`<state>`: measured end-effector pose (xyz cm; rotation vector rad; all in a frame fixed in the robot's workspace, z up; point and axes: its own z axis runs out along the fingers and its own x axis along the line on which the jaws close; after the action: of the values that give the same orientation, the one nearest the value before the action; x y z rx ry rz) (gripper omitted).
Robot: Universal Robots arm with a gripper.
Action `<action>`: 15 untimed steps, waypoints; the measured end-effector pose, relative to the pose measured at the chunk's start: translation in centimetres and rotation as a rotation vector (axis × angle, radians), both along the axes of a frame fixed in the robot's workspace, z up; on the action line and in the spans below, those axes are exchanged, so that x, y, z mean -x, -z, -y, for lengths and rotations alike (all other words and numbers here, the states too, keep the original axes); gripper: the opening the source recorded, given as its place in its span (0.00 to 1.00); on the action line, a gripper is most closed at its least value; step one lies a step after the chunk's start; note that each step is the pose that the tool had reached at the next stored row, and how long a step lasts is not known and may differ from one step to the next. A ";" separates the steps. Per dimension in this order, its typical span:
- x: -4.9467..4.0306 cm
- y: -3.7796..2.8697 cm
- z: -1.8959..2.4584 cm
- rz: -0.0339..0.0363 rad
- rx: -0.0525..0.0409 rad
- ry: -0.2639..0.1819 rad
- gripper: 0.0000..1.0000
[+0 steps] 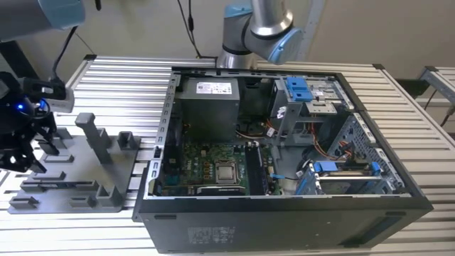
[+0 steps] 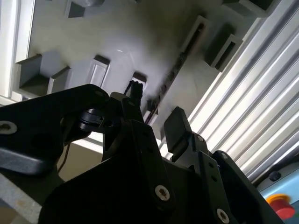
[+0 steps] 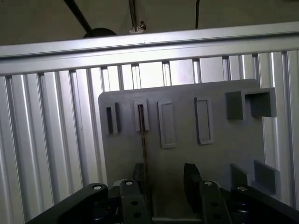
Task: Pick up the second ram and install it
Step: 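Pick up the second ram and move it above second insertion slot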
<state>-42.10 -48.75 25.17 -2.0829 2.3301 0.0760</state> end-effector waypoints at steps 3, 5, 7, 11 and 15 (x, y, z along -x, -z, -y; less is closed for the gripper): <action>0.18 0.45 0.04 -0.0001 0.0002 -0.002 0.48; 0.27 0.66 0.07 0.0002 0.0001 -0.004 0.48; 0.35 0.92 0.07 0.0001 0.0016 -0.005 0.48; 0.44 1.21 0.07 -0.0001 0.0194 -0.011 0.48; 0.50 1.38 0.08 0.0098 0.0368 -0.016 0.48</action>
<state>-42.61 -48.83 23.79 -2.1140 2.3269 0.0231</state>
